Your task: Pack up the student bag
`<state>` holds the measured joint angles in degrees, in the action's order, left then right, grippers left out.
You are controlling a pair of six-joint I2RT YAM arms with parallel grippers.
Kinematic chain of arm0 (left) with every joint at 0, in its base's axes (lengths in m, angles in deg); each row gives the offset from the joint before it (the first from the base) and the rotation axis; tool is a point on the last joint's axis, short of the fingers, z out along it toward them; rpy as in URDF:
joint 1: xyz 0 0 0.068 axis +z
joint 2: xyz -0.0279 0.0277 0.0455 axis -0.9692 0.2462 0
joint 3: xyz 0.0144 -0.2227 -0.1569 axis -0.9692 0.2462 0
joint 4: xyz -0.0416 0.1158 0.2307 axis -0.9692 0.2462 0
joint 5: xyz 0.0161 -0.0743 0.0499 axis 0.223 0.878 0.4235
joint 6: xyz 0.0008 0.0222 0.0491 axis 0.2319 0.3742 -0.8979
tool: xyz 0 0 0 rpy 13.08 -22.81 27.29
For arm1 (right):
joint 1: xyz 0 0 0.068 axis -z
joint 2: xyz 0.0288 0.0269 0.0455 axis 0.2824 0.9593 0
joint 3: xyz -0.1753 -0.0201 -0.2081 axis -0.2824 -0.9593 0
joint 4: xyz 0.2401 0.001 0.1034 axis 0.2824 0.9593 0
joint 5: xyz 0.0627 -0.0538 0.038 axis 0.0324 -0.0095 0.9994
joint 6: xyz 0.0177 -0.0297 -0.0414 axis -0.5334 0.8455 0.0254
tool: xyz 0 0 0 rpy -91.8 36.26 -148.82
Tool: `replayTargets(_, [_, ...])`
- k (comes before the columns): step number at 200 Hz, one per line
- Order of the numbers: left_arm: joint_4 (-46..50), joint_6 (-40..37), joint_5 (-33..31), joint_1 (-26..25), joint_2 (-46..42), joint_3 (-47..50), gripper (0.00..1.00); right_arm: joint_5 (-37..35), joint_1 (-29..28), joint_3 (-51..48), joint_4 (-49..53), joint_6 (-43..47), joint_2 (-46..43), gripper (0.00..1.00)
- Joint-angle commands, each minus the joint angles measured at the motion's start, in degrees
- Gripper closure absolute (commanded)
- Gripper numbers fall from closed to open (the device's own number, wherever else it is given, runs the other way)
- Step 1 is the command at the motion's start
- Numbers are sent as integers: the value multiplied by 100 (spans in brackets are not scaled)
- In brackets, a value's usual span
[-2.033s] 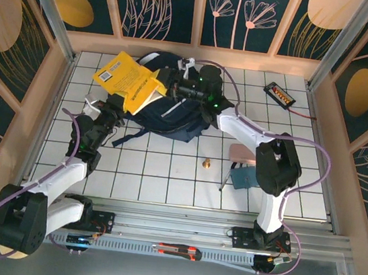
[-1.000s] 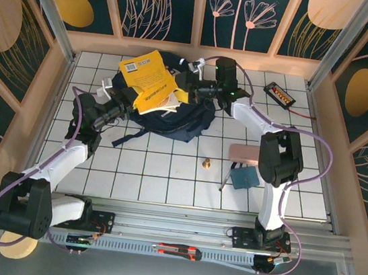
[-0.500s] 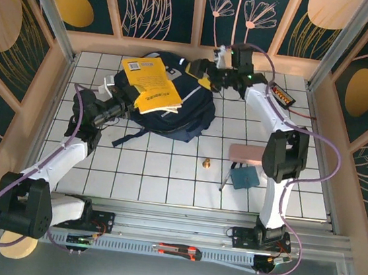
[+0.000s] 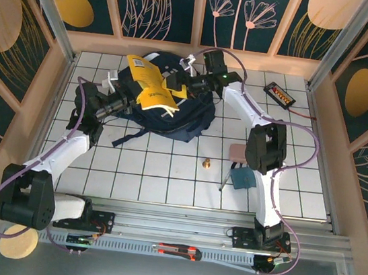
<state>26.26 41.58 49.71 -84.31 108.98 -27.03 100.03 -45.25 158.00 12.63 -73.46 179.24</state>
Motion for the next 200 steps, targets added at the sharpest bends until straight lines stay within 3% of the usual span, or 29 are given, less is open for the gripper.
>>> replayTargets(1, [-1143, 183, 228, -14, -44, -343, 100, 1071, -154, -707, -1718, -873, -283, 1])
replayTargets(32, [-1299, 245, 208, -14, 13, -286, 100, 1636, -112, -2052, -5582, -3539, -634, 1])
replayTargets(63, [-1374, 256, 252, -10, 17, -268, 100, 1761, 30, -2567, -7997, -5590, -589, 1])
replayTargets(78, [-1384, 262, 273, -14, 12, -251, 100, 1836, 28, -2639, -8684, -6305, -515, 1])
replayTargets(144, [-1308, 229, 407, -5, -17, -3, 100, 1662, 120, -2842, -9562, -7073, -708, 1])
replayTargets(183, [459, -708, 533, 71, -184, -77, 100, 1617, 352, -2864, -7740, -5621, -1334, 2])
replayTargets(200, [1368, -1225, 484, 137, -202, -184, 100, 1679, 377, -2809, -6871, -4995, -1522, 8])
